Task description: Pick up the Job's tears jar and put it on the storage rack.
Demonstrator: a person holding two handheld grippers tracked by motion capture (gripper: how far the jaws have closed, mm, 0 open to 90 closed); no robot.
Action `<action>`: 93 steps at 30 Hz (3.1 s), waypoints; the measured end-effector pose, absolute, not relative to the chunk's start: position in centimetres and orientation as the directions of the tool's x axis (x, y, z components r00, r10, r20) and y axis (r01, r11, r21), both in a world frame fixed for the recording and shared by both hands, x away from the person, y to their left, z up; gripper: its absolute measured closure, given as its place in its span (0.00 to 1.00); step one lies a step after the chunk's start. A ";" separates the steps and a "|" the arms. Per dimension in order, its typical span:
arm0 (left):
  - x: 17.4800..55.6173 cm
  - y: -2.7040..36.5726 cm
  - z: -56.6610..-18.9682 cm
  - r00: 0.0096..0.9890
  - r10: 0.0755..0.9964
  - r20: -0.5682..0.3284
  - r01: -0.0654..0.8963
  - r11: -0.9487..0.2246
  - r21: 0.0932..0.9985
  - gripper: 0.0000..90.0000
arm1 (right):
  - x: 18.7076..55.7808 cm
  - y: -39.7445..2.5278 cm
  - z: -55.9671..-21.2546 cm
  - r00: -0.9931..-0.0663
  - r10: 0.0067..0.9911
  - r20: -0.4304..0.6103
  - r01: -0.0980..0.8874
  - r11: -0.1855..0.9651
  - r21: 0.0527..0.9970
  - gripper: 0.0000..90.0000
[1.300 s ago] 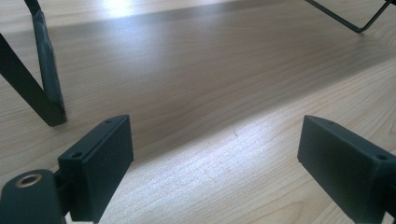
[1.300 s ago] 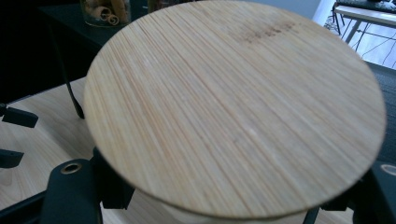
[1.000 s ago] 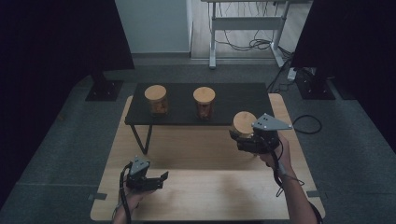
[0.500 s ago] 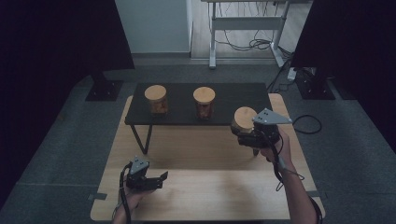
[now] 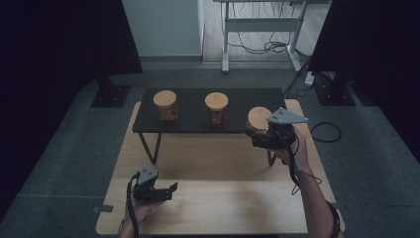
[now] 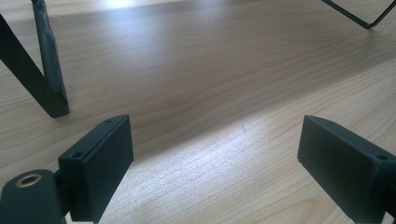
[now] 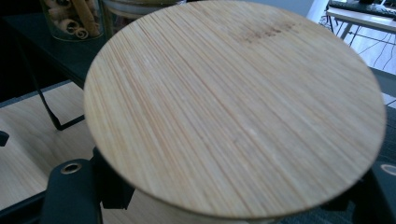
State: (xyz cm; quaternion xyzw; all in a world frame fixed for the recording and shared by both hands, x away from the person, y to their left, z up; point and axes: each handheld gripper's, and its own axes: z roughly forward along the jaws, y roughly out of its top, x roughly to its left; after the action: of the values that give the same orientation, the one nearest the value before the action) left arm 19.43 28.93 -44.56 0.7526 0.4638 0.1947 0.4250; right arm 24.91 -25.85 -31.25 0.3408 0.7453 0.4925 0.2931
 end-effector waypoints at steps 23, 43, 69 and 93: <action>19.6 29.3 -44.8 0.483 0.870 -0.105 0.542 -0.202 0.816 0.11 | 27.6 -25.3 -30.4 -0.604 0.788 -0.118 0.219 0.306 0.927 0.27; 19.6 29.6 -44.8 0.473 0.874 -0.108 0.544 -0.194 0.816 0.11 | 29.8 -24.6 -30.6 -0.588 0.801 -0.111 0.239 0.303 0.922 0.27; 19.4 29.7 -44.7 0.467 0.878 -0.108 0.542 -0.188 0.819 0.11 | 31.2 -24.3 -30.6 -0.563 0.825 -0.046 0.305 0.260 0.916 0.27; 19.4 29.7 -44.7 0.469 0.877 -0.104 0.539 -0.191 0.820 0.11 | 31.1 -23.8 -30.4 -0.544 0.838 -0.034 0.327 0.249 0.912 0.21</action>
State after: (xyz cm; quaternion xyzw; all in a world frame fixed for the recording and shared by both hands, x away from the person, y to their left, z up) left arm 19.38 29.68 -44.65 0.7454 0.4750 0.1998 0.4229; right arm 31.13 -23.77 -30.41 0.3927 0.7421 0.4704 0.2717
